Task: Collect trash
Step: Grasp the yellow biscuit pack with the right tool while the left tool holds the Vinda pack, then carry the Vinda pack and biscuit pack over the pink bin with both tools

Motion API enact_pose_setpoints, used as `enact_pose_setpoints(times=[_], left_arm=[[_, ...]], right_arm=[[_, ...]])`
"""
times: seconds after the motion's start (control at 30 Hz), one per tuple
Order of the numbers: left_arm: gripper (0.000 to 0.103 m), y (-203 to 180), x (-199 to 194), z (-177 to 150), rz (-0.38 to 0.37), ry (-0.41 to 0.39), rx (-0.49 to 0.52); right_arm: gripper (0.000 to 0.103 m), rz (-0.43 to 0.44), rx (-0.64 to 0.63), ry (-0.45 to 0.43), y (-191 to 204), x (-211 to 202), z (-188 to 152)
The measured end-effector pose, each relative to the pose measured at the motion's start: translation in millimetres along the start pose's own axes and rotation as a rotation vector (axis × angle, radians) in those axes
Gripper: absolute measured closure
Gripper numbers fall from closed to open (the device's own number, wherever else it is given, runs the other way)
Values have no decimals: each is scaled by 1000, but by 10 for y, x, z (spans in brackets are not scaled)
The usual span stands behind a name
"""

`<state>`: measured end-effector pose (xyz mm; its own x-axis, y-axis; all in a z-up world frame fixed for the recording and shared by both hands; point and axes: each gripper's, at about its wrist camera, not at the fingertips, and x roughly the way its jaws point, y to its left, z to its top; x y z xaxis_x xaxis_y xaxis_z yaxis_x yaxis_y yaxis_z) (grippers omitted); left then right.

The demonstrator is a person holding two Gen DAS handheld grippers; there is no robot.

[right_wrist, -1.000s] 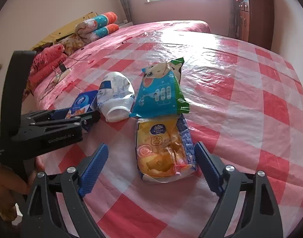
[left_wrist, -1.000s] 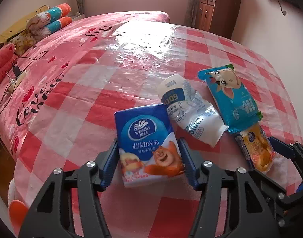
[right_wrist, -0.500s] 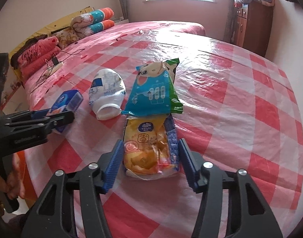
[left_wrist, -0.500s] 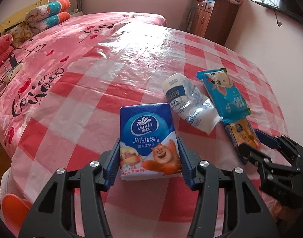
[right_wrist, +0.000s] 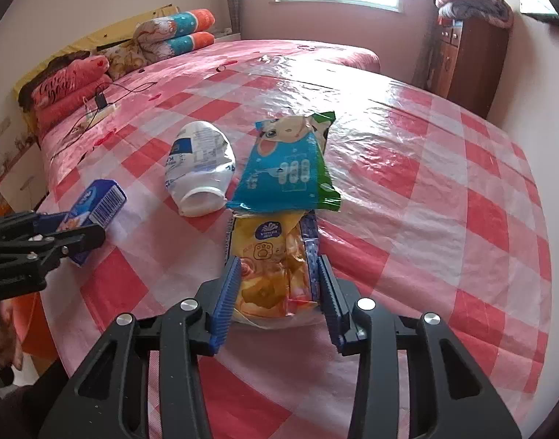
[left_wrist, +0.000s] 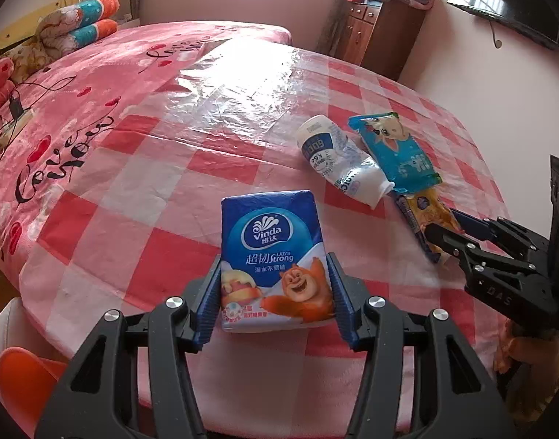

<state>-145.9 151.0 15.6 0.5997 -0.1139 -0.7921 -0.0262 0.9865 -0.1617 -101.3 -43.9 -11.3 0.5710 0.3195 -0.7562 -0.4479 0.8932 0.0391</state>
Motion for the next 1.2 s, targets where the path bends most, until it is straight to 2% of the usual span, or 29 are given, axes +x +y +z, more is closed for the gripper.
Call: enact_pose_setpoints(times=[0.13,0.27,0.37,0.47,0.73,1.2], left_arm=[[49,48,-72,-35,-18,-10,6],[49,108,-139,-72,-33,-24,4],[49,167,-170,-108,-48,-26,-3],[49,232,-194,-162,-60,-24,-10],[49,396,-296,-277,-74,-32,-33],[49,618,-525,-365,-74,-68,-64]], right_arm=[[63,-31,-30,-7,66,-12,-2],[83,-64,-20,-24,65,-54,-19],[88,-73,-19,-38,65,-92,-32],[89,-97,-27,-54,107,-130,-49],[91,-83,19,-81,87,-245,-75],[91,48,87,-121,237,-531,40]])
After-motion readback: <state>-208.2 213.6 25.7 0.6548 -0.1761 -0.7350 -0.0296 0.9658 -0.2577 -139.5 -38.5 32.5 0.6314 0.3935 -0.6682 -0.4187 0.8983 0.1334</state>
